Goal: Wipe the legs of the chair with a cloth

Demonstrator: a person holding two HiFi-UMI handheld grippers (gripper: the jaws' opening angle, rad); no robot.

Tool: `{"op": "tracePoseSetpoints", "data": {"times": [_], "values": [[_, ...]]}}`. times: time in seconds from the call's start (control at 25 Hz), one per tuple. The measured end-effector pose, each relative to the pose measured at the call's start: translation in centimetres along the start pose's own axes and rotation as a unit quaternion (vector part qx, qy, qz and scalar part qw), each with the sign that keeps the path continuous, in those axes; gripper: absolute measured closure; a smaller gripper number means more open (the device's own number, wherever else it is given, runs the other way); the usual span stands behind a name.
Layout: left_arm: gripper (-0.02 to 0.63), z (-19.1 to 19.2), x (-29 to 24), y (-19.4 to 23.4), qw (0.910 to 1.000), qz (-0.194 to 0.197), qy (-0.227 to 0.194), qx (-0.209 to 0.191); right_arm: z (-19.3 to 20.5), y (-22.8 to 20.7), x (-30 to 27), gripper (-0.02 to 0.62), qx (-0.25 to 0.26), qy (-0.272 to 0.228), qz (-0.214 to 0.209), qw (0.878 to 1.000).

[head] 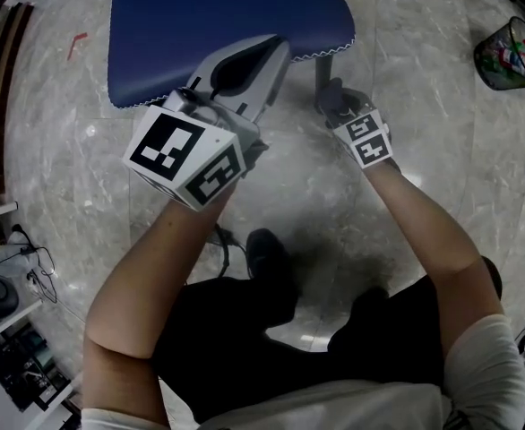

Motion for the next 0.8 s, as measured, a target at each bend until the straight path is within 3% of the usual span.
{"op": "tracePoseSetpoints", "data": {"times": [0.16, 0.32, 0.44, 0.56, 0.68, 0.8], "values": [[0.6, 0.2, 0.0, -0.1, 1.0, 0.001, 0.005, -0.004, 3.6, 0.2, -2.5, 0.453, -0.019, 0.036, -0.011, 0.999], [0.6, 0.1, -0.1, 0.3, 1.0, -0.003, -0.001, -0.001, 2.9, 0.1, -2.5, 0.453, -0.03, 0.054, -0.019, 0.998], [0.6, 0.1, -0.2, 0.4, 1.0, -0.004, -0.003, 0.002, -0.7, -0.4, 0.0, 0.454, -0.011, 0.029, -0.02, 0.999], [0.6, 0.0, -0.2, 0.4, 1.0, -0.01, 0.0, 0.001, -6.3, -0.9, 3.7, 0.454, 0.002, -0.027, -0.014, 1.0], [0.6, 0.1, -0.3, 0.3, 0.9999, -0.014, 0.005, 0.002, -11.9, -1.5, 7.7, 0.454, -0.017, -0.095, -0.009, 0.995], [0.6, -0.1, -0.3, 0.3, 0.9999, -0.014, 0.005, -0.001, -14.7, -2.0, 9.2, 0.453, -0.025, -0.12, -0.006, 0.992]]}}
Point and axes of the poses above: the fingertips, and each gripper's own axes: x backward along the fingers, y to its left, z out of its underside, the point moved 7 cm from there along x, backward along the fingers, and after that the axes turned 4 degrees about x, right-handed, at the moved point
